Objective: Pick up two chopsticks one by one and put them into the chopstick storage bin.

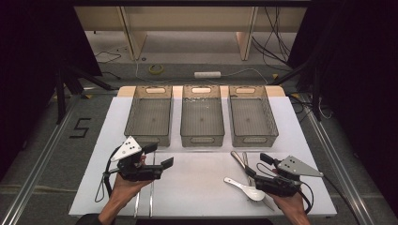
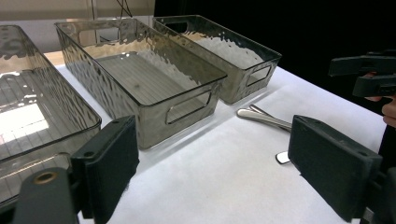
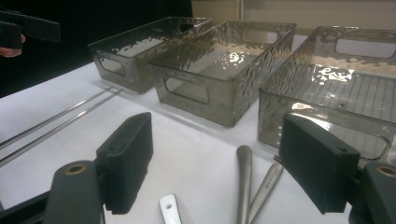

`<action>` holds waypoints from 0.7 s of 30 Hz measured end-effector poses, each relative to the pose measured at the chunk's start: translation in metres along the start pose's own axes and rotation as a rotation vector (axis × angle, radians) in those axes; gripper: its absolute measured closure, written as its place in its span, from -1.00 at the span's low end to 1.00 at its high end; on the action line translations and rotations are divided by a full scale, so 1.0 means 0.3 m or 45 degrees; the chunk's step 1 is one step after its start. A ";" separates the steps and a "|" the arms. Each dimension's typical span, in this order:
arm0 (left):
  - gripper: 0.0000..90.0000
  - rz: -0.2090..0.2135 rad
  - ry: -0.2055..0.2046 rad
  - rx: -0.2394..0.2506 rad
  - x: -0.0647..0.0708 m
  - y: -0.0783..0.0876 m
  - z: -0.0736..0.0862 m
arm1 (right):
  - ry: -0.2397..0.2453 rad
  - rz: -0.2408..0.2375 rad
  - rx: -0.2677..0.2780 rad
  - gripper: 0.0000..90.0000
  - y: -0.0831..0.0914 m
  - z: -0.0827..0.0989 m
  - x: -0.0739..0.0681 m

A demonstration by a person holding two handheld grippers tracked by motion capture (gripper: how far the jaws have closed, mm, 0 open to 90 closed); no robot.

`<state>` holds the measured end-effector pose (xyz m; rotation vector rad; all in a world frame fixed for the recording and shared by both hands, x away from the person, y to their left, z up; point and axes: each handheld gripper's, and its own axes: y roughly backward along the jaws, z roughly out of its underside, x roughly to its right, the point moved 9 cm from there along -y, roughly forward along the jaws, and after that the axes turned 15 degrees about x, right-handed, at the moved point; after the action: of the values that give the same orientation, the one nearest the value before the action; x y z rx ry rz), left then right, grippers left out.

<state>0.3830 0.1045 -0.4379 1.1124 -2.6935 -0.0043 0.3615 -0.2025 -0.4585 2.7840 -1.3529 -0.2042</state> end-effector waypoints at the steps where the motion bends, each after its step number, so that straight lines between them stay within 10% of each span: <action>1: -0.65 -0.002 -0.001 -0.005 -0.001 0.000 0.001 | -0.005 0.001 -0.003 -0.40 0.000 0.000 0.000; 10: -0.64 -0.043 -0.008 -0.087 -0.008 -0.002 0.008 | 0.006 0.005 -0.008 -0.39 0.000 0.000 0.003; 21: -0.57 -0.172 -0.036 -0.451 -0.053 0.023 0.065 | 0.008 0.000 -0.028 -0.38 0.000 0.001 0.004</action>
<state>0.3849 0.1189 -0.4595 1.1794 -2.5004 -0.5020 0.3621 -0.2034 -0.4589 2.7645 -1.3412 -0.2085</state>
